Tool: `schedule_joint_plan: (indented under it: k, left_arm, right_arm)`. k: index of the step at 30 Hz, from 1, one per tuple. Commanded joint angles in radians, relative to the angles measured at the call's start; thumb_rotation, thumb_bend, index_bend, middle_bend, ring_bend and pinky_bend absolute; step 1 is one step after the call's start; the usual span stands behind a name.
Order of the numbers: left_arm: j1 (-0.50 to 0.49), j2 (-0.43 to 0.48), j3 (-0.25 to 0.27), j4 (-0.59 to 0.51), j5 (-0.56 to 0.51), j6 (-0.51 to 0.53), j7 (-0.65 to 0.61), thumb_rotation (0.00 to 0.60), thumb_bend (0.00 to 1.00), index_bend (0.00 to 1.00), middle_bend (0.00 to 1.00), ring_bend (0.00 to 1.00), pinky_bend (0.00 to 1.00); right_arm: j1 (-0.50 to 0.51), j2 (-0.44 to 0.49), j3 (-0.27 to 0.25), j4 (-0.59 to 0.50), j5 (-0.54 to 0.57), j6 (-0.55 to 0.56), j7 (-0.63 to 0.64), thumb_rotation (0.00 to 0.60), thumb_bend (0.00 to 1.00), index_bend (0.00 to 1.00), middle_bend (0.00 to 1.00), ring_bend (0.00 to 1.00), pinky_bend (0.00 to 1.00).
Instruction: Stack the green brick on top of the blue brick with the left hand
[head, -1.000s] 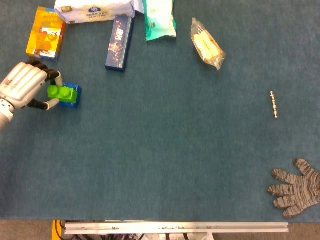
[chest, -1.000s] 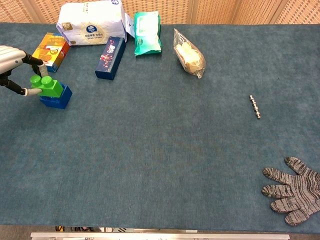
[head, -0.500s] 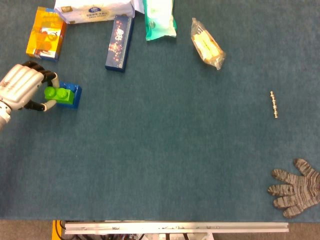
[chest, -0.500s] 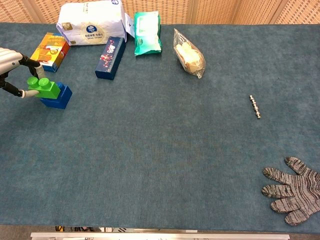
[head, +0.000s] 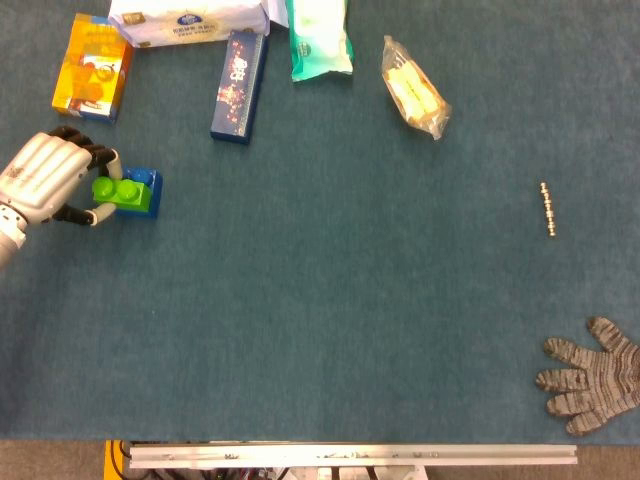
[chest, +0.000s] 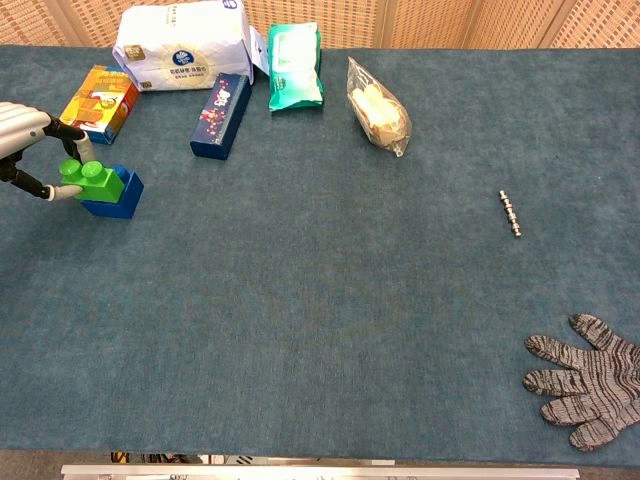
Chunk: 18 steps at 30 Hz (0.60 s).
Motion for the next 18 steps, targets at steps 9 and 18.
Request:
schedule_joint_plan:
  k: [9,18]
  left_arm:
    - [0.016,-0.027,-0.003,0.028,-0.014,0.003,0.014,0.600,0.29,0.52,0.49,0.37,0.25]
    - [0.024,-0.043,0.000,0.045,-0.017,0.001,0.020,0.600,0.29,0.52,0.49,0.37,0.25]
  right_arm:
    - [-0.002,0.002,0.000,0.002,0.001,0.001,0.005,0.600,0.23,0.39,0.47,0.29,0.28]
    - [-0.003,0.002,0.000,0.004,0.001,0.001,0.006,0.600,0.23,0.39,0.47,0.29,0.28]
